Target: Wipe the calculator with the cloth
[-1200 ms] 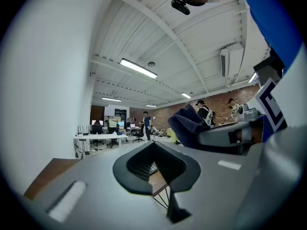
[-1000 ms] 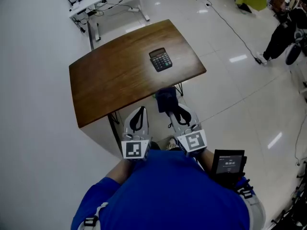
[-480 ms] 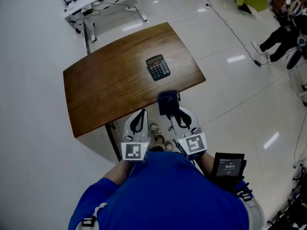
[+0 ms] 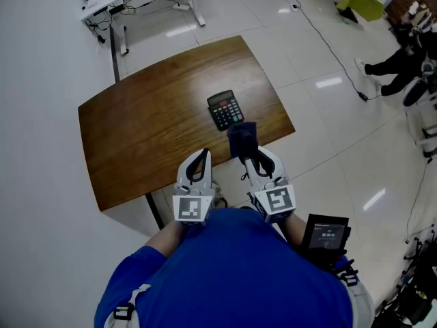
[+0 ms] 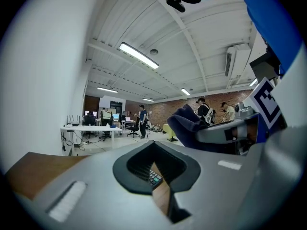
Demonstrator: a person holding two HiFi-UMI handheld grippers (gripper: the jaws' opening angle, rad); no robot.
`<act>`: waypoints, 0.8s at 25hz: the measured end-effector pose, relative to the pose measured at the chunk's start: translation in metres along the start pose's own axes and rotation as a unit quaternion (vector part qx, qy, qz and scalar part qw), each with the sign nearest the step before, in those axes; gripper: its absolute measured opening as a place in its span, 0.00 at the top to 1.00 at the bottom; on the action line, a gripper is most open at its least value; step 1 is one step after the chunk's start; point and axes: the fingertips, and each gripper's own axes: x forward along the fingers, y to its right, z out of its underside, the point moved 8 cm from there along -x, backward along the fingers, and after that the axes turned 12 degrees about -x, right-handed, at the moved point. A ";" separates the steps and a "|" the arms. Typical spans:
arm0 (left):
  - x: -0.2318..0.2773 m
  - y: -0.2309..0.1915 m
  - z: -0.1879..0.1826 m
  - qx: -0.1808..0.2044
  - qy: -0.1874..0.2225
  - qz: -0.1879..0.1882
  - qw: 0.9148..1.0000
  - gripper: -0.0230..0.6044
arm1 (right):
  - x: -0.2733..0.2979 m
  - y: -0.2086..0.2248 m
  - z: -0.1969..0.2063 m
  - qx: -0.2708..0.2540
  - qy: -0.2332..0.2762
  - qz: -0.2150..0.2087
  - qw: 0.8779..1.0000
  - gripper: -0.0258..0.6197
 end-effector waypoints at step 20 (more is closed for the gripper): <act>0.091 -0.044 0.023 0.003 -0.036 -0.044 0.998 0.95 | 0.106 0.063 0.029 -0.013 -0.043 -0.023 0.999 0.86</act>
